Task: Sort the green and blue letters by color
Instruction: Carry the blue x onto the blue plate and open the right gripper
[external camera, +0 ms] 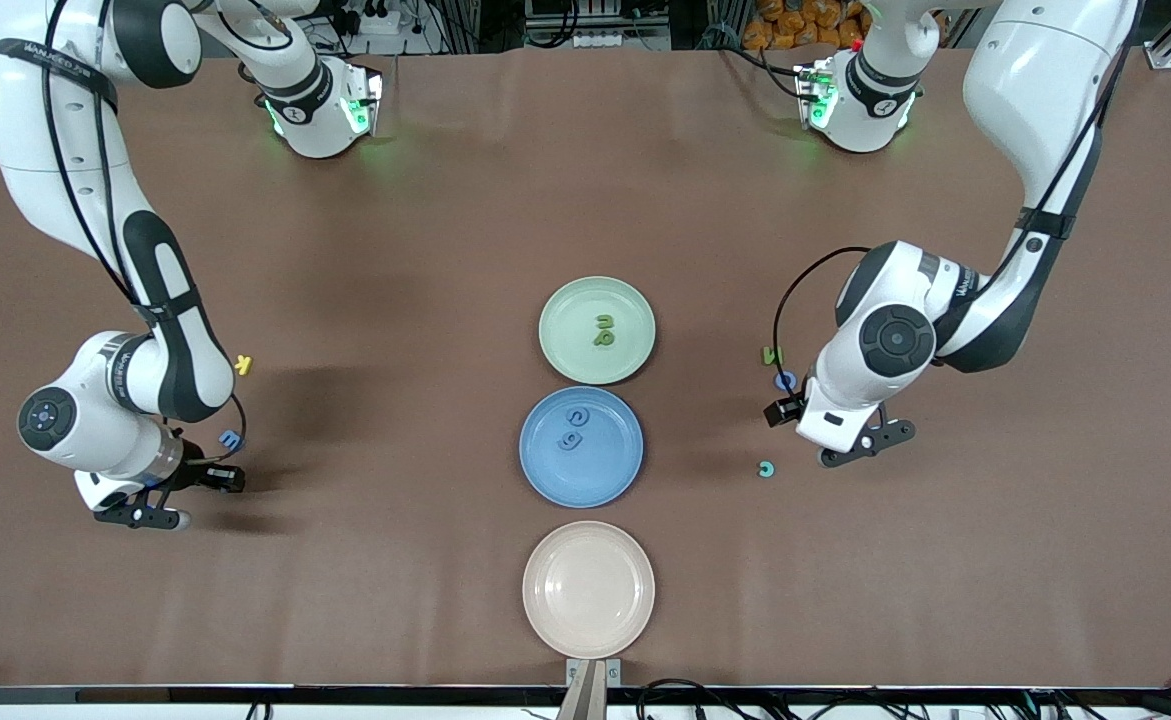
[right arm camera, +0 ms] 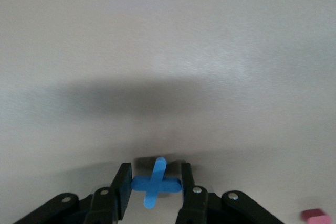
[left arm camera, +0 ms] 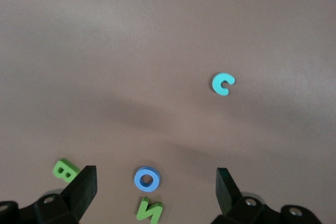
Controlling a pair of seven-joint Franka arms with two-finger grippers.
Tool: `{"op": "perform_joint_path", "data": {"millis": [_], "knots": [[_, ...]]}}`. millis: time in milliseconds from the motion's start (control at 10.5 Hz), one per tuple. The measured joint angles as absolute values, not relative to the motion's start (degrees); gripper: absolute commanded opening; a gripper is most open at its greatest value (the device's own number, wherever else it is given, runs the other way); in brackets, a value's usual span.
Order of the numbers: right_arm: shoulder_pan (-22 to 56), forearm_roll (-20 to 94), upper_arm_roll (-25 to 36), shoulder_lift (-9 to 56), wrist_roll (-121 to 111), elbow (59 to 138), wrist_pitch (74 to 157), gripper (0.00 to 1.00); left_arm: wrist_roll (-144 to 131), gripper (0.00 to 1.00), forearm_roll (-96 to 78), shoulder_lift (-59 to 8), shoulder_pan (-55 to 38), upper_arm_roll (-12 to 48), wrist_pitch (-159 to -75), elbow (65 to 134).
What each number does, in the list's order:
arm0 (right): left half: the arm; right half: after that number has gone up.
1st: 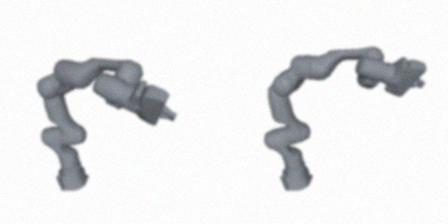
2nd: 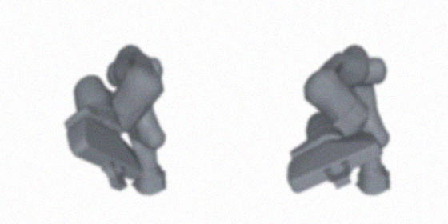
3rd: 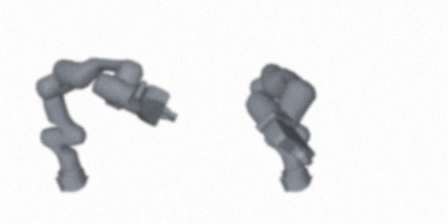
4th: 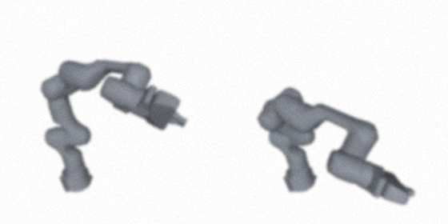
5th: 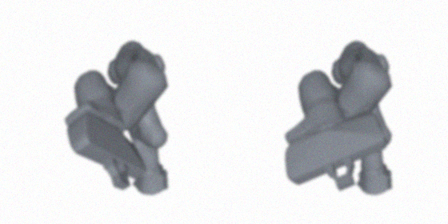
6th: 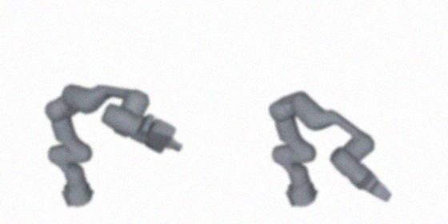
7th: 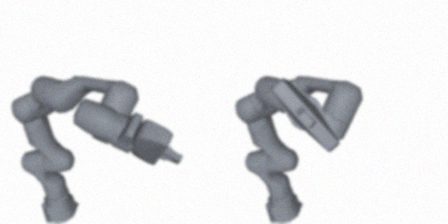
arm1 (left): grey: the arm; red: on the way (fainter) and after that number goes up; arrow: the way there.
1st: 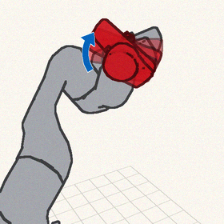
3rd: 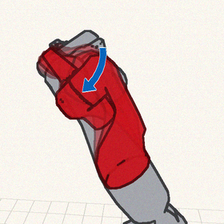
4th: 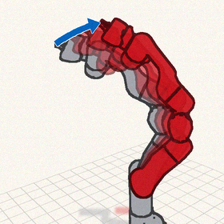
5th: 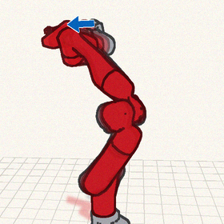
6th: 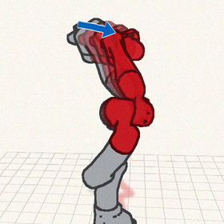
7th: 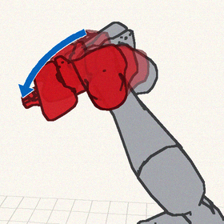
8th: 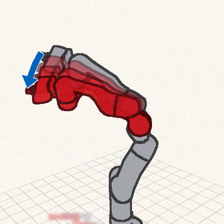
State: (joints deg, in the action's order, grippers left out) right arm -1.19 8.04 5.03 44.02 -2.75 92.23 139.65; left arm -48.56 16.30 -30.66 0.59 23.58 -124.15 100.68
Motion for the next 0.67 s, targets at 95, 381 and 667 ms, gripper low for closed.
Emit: {"op": "perform_joint_path", "data": {"millis": [95, 381, 667], "knots": [[-0.29, 8.05, 4.76, 43.98, 0.23, 91.49, 139.19, 0.37, -48.55, 1.00, 16.30, -29.54, 0.93, 23.60, -128.86, 104.63], [4.92, 8.06, 4.50, 43.90, 11.44, 89.75, 138.79, 0.37, -48.48, 1.00, 16.30, -24.39, 1.96, 23.64, -138.33, 116.58], [11.76, 12.84, 4.29, 43.90, 19.46, 88.37, 138.85, 0.37, -48.48, 1.00, 16.29, -21.72, 1.92, 23.88, -144.07, 123.87]]}}
